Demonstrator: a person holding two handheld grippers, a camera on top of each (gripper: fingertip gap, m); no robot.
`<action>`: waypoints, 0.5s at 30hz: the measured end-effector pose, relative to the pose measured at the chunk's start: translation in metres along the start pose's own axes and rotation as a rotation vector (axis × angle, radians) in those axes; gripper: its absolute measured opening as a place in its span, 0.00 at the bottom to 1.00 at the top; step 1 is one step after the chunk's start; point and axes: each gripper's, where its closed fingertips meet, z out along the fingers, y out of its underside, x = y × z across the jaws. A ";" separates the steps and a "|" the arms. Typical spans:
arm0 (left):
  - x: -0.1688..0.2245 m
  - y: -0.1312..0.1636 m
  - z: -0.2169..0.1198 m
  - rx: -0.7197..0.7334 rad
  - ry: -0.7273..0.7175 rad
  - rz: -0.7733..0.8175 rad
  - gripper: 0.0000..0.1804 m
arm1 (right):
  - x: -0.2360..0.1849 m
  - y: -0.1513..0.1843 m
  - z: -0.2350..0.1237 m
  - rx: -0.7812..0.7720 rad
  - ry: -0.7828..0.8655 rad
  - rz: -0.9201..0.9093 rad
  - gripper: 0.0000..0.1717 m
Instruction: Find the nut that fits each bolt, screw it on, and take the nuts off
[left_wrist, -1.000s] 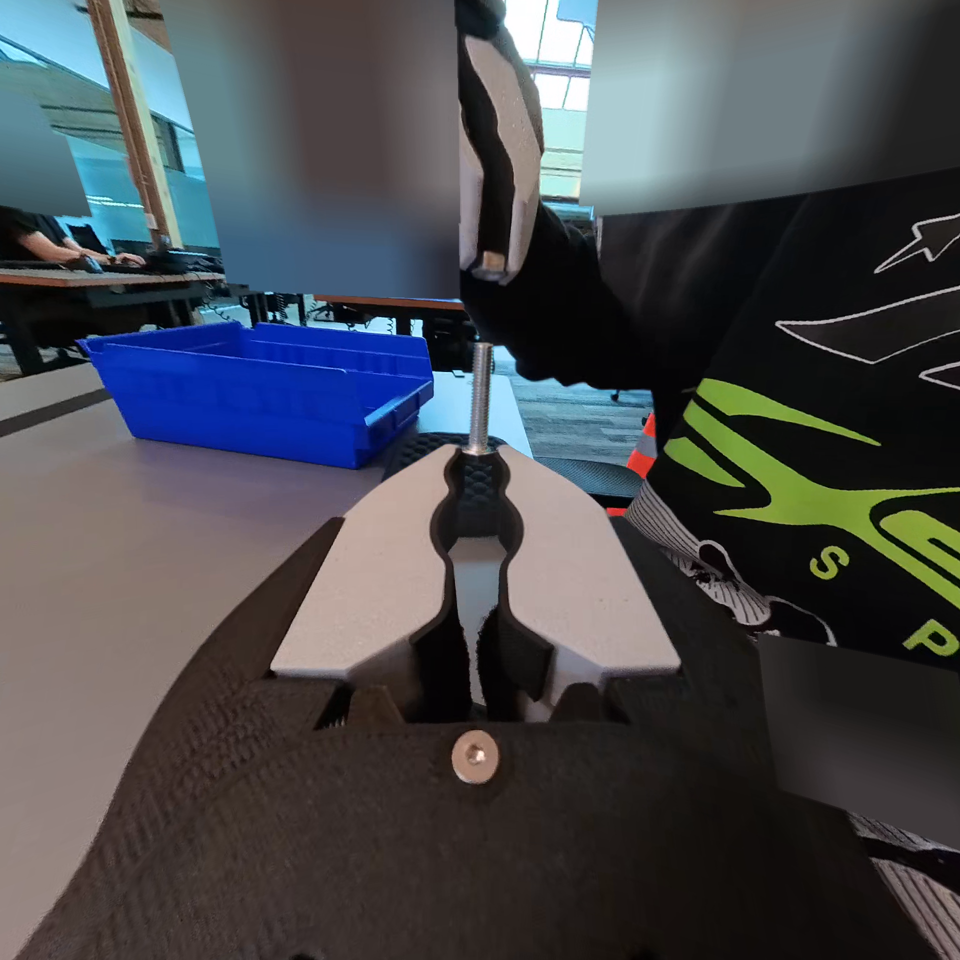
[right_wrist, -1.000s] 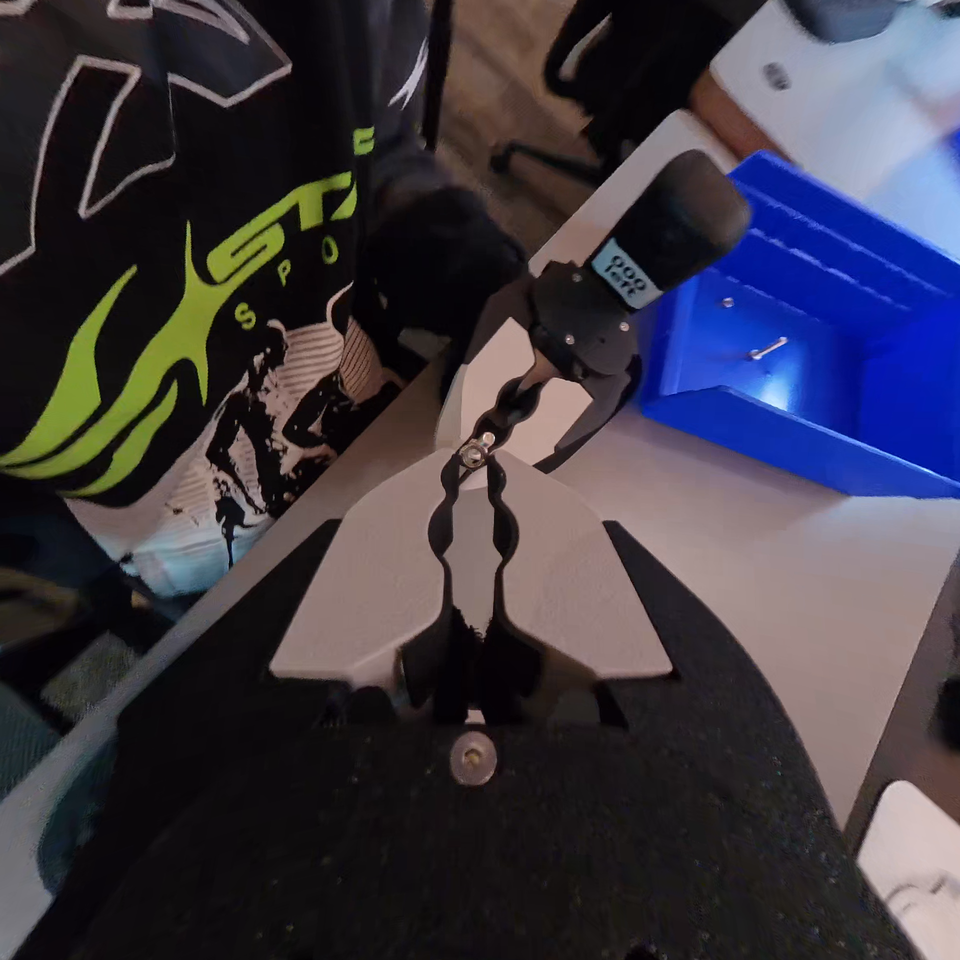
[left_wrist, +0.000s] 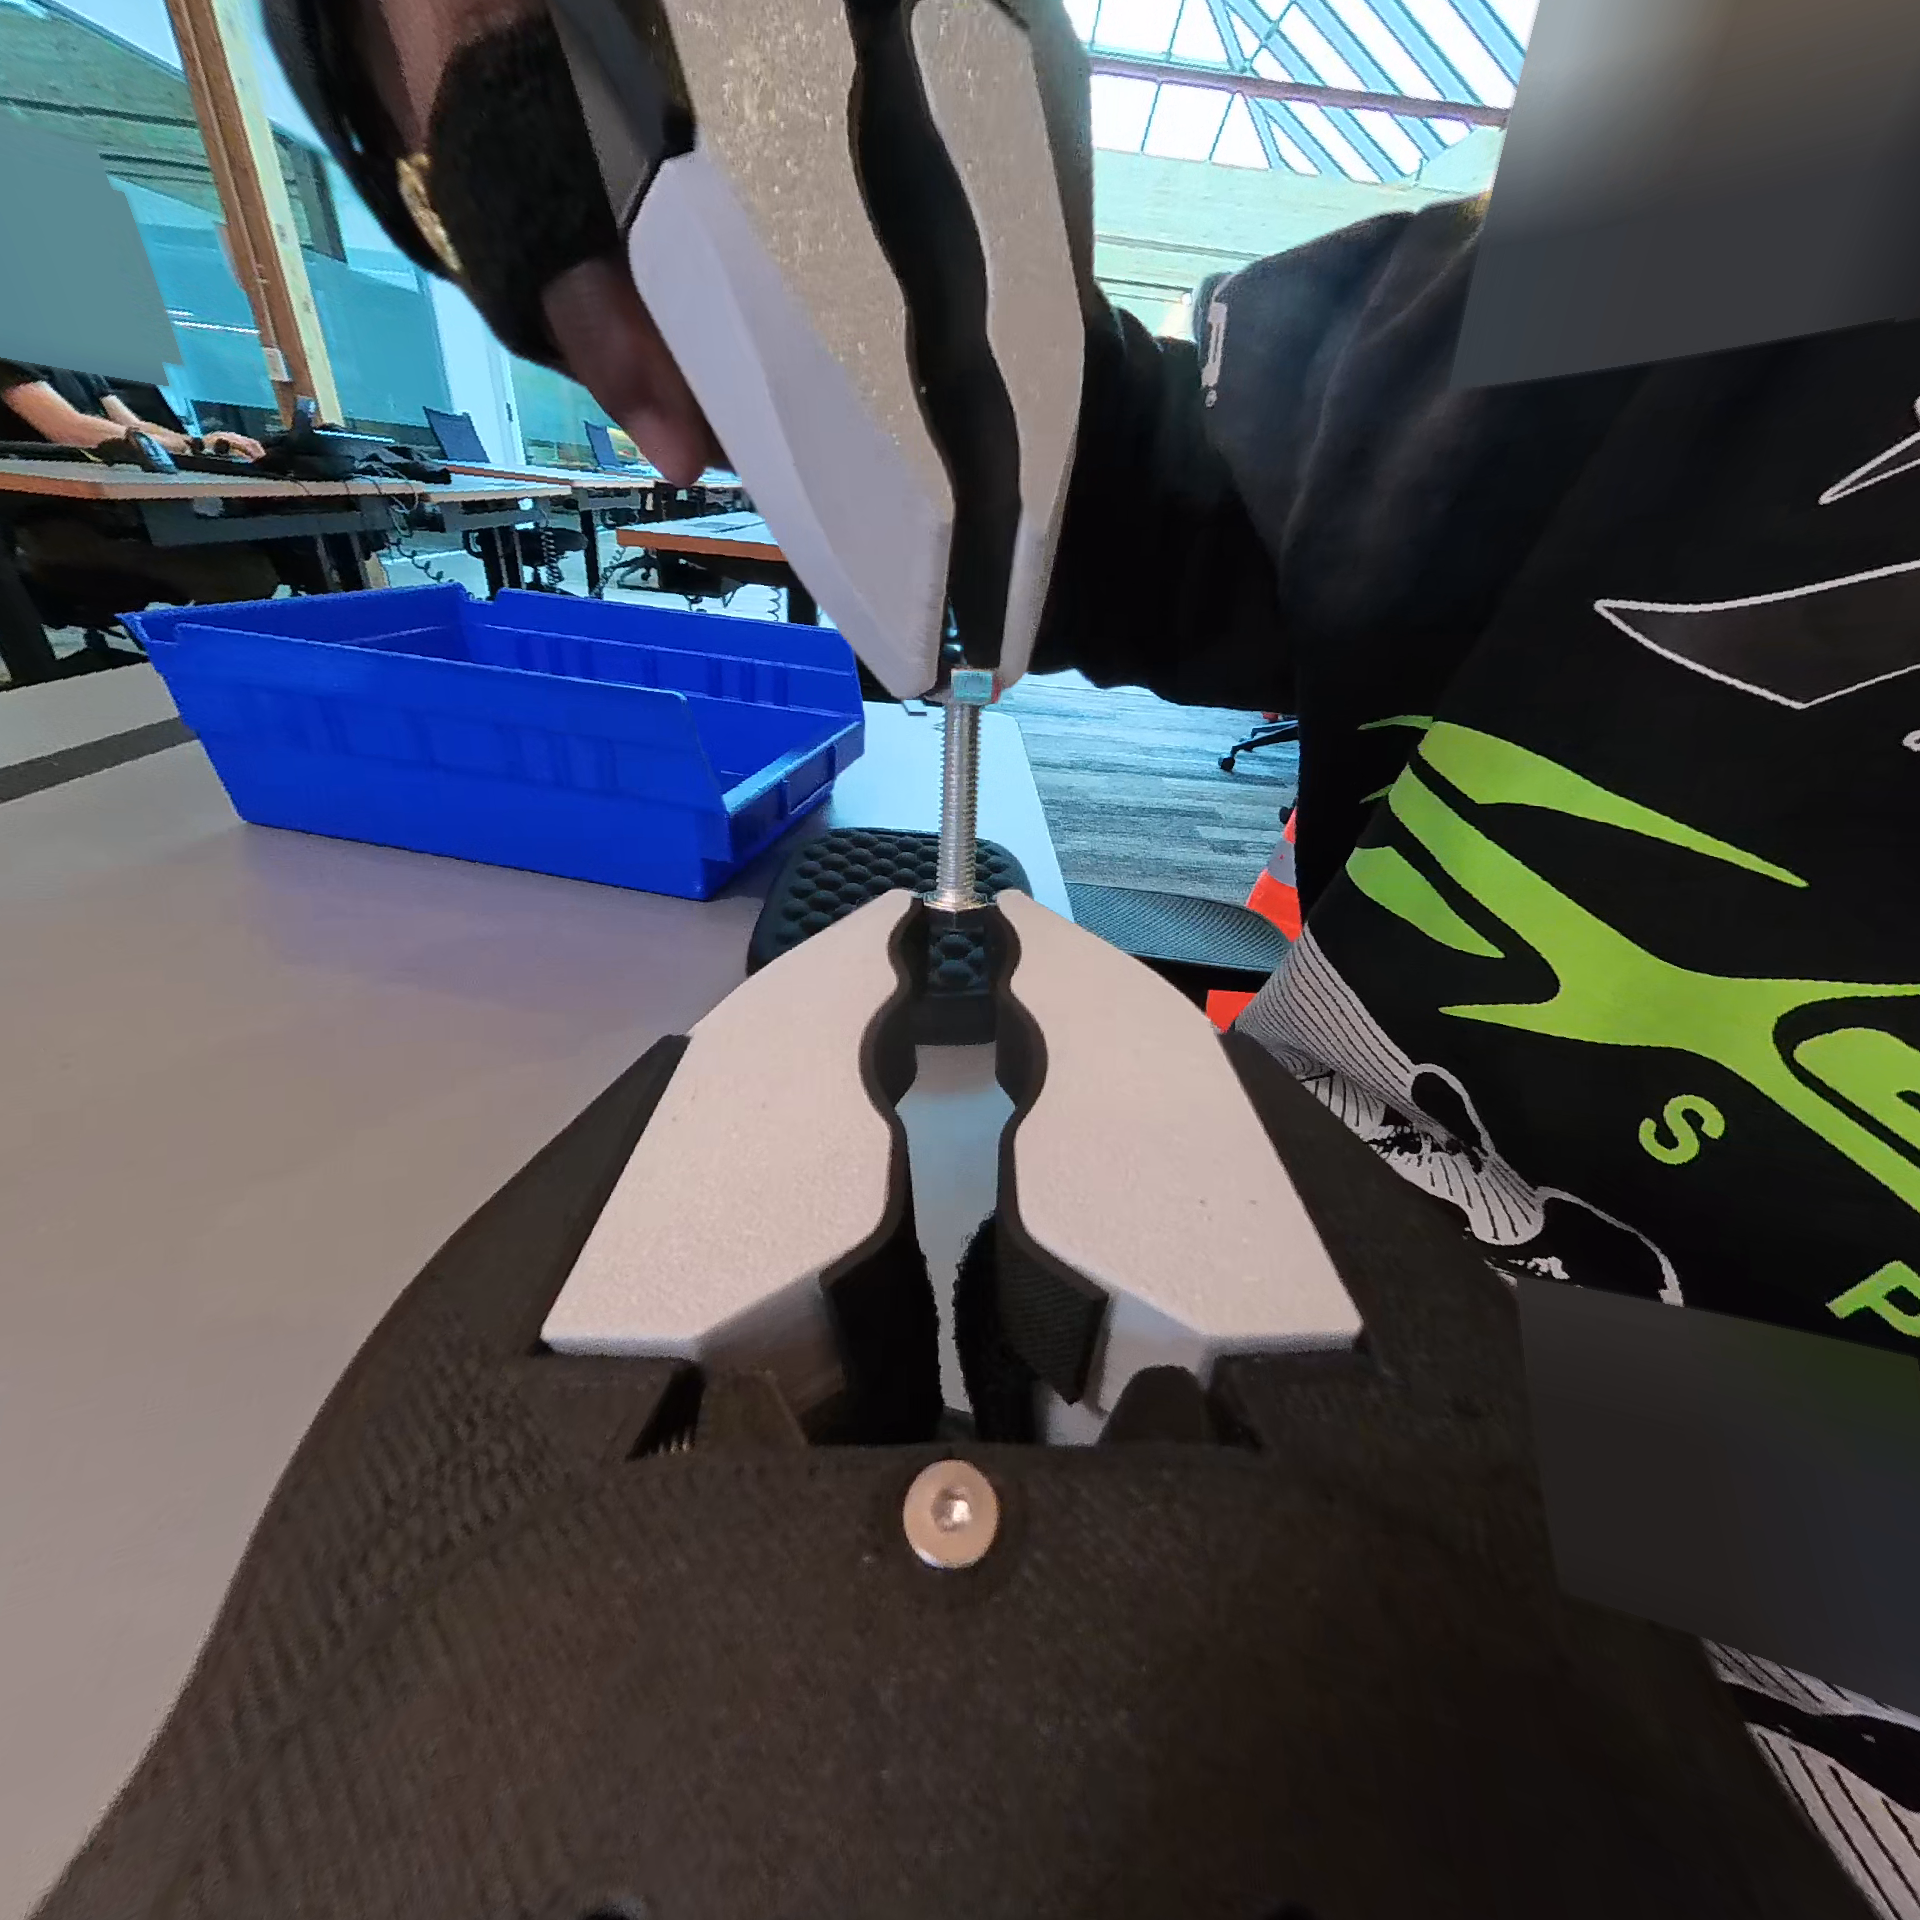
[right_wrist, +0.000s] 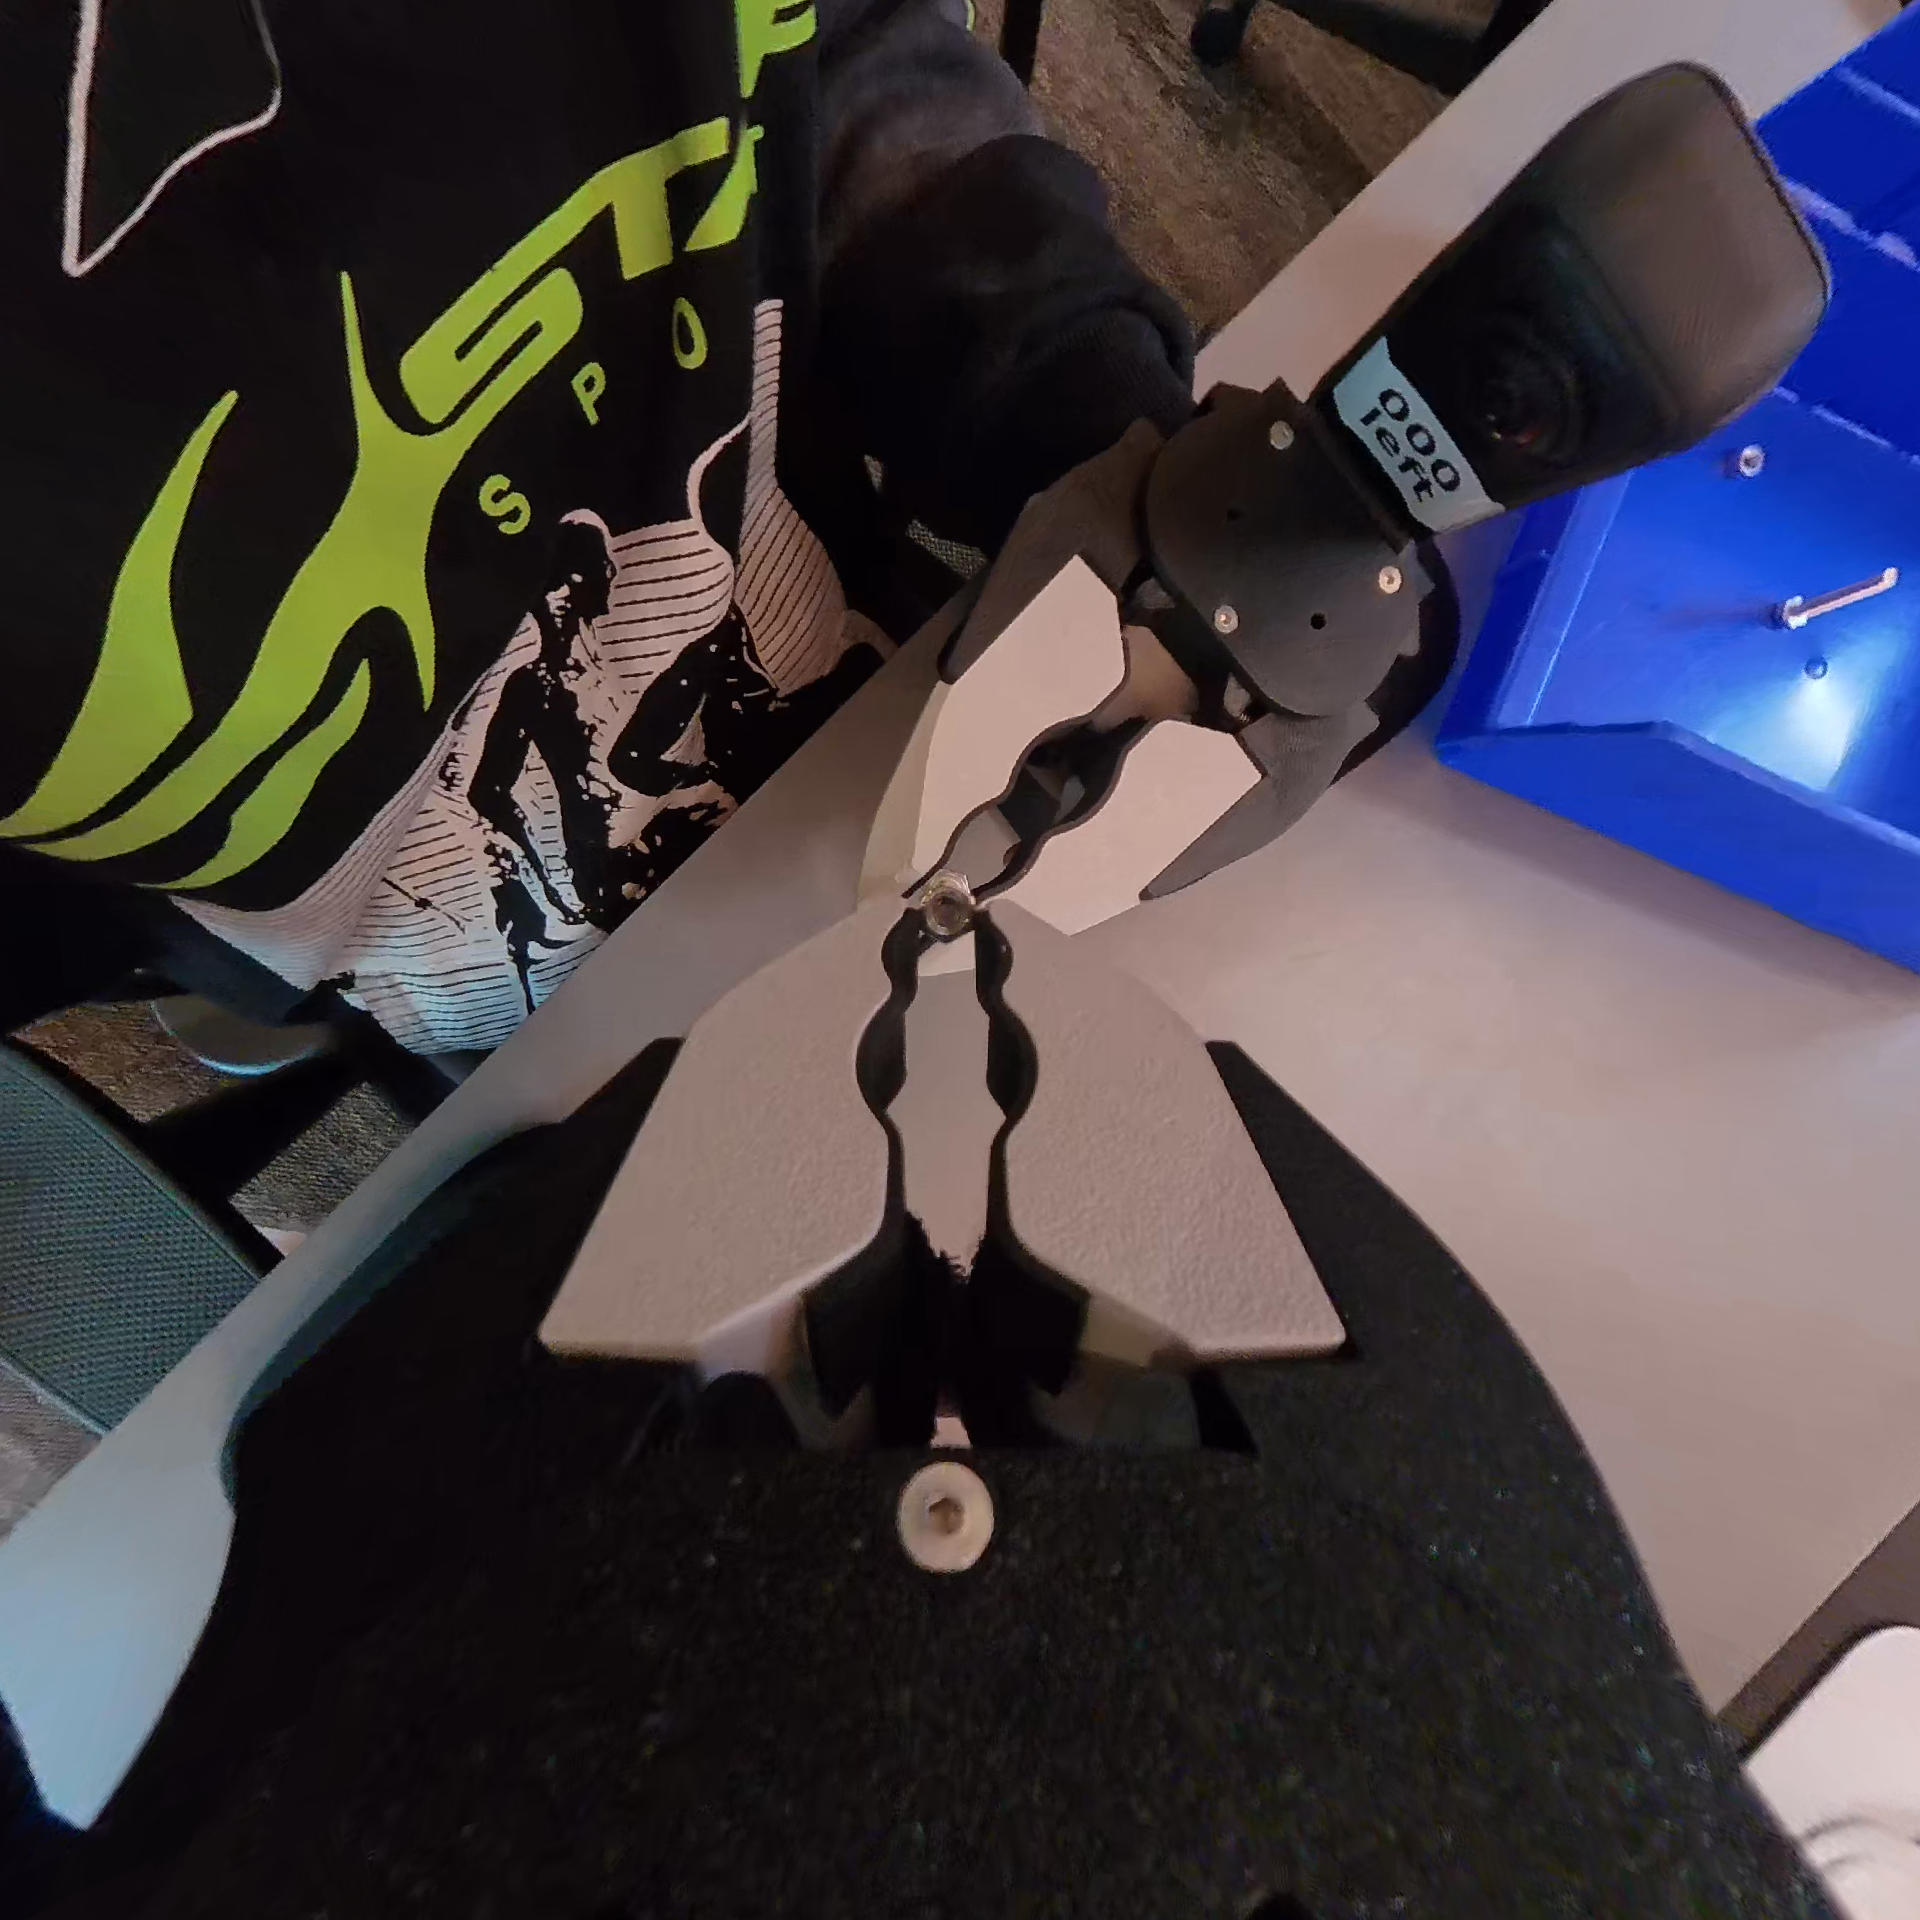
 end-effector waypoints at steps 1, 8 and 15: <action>-0.001 0.000 0.000 0.000 -0.007 -0.001 0.05 | 0.001 0.001 0.000 -0.008 0.004 0.024 0.06; -0.005 0.000 0.000 0.000 -0.037 -0.009 0.05 | 0.005 0.004 -0.001 -0.065 0.039 0.203 0.06; -0.006 -0.001 -0.001 0.009 -0.038 -0.011 0.05 | 0.007 0.004 -0.001 -0.066 0.057 0.215 0.10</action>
